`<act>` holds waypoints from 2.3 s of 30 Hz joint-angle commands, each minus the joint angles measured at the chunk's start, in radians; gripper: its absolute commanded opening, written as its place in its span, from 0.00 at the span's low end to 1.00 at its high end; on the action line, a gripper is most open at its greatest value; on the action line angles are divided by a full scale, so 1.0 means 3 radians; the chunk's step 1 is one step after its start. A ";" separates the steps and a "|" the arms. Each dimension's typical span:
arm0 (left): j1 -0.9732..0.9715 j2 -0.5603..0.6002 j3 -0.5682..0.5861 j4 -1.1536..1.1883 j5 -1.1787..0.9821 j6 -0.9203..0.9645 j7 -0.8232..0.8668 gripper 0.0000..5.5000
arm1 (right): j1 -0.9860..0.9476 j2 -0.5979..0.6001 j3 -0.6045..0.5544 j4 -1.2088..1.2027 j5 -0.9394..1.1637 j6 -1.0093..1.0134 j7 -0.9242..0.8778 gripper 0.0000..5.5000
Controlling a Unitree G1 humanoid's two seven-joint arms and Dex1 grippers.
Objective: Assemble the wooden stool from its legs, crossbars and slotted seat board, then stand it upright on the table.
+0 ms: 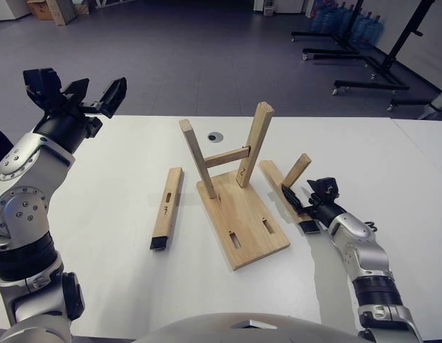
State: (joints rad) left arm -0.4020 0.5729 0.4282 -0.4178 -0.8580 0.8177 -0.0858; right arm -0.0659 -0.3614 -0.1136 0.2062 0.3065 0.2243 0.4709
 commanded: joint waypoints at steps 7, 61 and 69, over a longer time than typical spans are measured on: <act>-0.0014 0.0026 0.0008 0.0016 0.0027 0.0017 -0.0046 0.85 | 0.0050 -0.0223 -0.0133 -0.0807 0.0337 0.0719 0.0223 0.98; 0.0035 -0.0050 -0.0031 -0.0057 0.0103 0.0057 -0.0060 0.85 | -0.1483 0.0794 -0.0199 -0.1670 -0.0077 0.1547 -0.2534 0.98; 0.0097 -0.0090 -0.0052 -0.0087 0.0110 0.0053 -0.0046 0.85 | -0.0846 0.0970 -0.0125 -0.0946 -0.0303 0.1007 -0.2286 0.98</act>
State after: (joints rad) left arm -0.3837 0.5530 0.4162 -0.4315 -0.8234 0.8209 -0.1053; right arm -0.3823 -0.0906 -0.1565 -0.1330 0.2251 0.5113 -0.2250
